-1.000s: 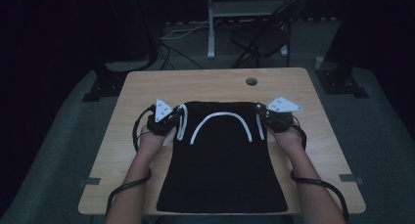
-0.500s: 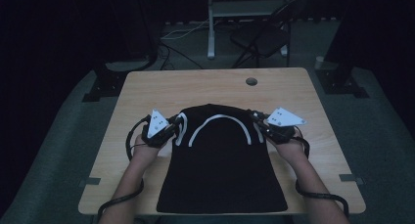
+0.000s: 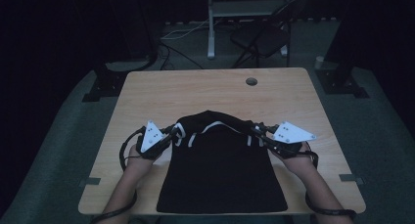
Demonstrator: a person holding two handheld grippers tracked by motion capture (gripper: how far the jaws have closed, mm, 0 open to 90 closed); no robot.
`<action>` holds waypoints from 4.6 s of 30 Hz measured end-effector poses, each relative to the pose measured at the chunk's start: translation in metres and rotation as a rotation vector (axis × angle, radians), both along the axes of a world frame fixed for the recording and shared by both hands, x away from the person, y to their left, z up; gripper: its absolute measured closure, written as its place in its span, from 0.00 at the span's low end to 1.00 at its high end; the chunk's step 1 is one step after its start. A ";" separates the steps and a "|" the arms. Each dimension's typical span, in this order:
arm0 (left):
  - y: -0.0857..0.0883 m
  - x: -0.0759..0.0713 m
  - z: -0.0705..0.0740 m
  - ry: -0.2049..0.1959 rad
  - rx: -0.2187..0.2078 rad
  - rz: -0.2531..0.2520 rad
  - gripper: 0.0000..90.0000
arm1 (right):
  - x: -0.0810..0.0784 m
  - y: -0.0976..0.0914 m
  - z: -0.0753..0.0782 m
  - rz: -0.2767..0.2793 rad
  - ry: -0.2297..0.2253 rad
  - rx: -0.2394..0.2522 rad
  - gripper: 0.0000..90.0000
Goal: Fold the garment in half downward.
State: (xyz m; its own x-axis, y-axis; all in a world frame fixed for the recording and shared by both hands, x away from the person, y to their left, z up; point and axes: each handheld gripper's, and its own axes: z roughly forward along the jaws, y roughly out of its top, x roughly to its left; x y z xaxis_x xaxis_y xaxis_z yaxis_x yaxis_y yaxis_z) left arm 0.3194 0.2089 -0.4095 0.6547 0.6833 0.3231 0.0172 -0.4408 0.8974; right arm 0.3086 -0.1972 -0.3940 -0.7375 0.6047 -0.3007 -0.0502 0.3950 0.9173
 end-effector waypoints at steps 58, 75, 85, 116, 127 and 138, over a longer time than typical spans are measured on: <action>-0.039 -0.077 -0.031 0.061 0.549 -0.052 0.72 | -0.082 0.019 -0.042 0.137 0.088 -0.558 0.75; -0.027 -0.092 -0.053 -0.157 0.666 -0.027 0.95 | -0.097 -0.013 -0.047 0.110 -0.043 -0.519 0.97; -0.025 -0.095 -0.054 -0.183 0.645 -0.016 0.95 | -0.099 -0.014 -0.051 0.115 -0.044 -0.530 0.97; -0.024 -0.100 -0.042 -0.093 0.601 -0.135 0.81 | -0.085 -0.011 -0.039 0.133 0.178 -0.495 0.51; -0.025 -0.098 -0.046 -0.079 0.582 -0.110 0.95 | -0.104 -0.020 -0.051 0.072 0.113 -0.462 0.93; -0.016 -0.103 -0.046 -0.117 0.522 -0.135 0.95 | -0.112 -0.017 -0.047 0.082 -0.018 -0.479 0.93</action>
